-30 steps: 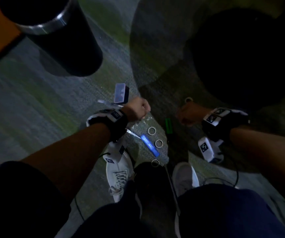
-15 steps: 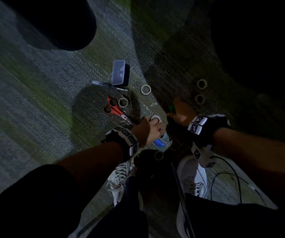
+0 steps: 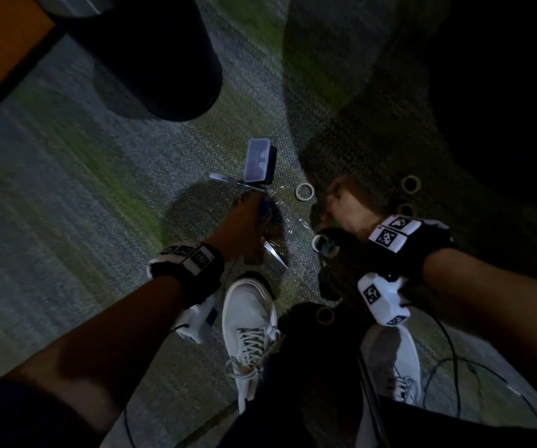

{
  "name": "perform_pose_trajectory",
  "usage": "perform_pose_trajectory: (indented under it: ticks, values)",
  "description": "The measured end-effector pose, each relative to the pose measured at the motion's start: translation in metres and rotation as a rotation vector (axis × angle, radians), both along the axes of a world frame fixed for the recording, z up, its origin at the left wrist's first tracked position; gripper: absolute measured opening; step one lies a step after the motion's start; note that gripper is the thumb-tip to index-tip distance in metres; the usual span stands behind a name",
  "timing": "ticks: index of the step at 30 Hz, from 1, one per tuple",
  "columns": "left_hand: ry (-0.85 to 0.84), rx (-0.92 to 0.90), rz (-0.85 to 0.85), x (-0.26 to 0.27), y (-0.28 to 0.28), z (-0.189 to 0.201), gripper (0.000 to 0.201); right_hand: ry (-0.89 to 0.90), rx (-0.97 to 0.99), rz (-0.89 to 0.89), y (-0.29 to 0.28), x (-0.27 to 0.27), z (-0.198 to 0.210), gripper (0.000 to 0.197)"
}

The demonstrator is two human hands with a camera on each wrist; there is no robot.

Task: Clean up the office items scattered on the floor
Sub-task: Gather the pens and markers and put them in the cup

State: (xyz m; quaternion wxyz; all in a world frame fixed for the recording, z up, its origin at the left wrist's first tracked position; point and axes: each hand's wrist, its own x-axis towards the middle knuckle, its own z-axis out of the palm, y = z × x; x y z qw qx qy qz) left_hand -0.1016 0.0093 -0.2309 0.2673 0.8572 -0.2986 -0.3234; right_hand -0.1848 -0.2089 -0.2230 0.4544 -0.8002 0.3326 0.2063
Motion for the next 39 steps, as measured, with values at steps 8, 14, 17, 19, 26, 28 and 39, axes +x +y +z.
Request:
perform_pose_trajectory:
  ticks: [8,14,17,19,26,28,39]
  values:
    - [0.290,0.201,0.701,0.009,0.046,-0.026,0.051,-0.189,-0.139,0.659,0.063,0.085,0.014,0.006]
    - [0.261,0.267,0.951,0.001,0.024,-0.043,0.069,-0.203,-0.272,0.895,0.105,0.152,0.014,0.002]
    - [0.242,0.267,0.950,0.002,0.016,-0.048,0.064,-0.152,-0.309,0.917,0.121,0.164,-0.004,0.011]
    - [0.193,0.265,0.847,0.001,0.015,-0.049,0.057,-0.153,-0.336,0.926,0.130,0.166,-0.015,0.018]
    - [0.244,0.249,0.680,0.013,0.018,-0.054,0.068,-0.058,-0.244,0.819,0.136,0.174,-0.002,0.025]
    - [0.256,0.212,0.679,0.021,0.014,-0.041,0.051,-0.085,-0.187,0.687,0.124,0.187,0.018,0.031]
    - [0.220,-0.277,0.728,0.086,0.011,0.145,0.024,-0.246,0.014,0.315,0.041,0.162,0.240,0.015]
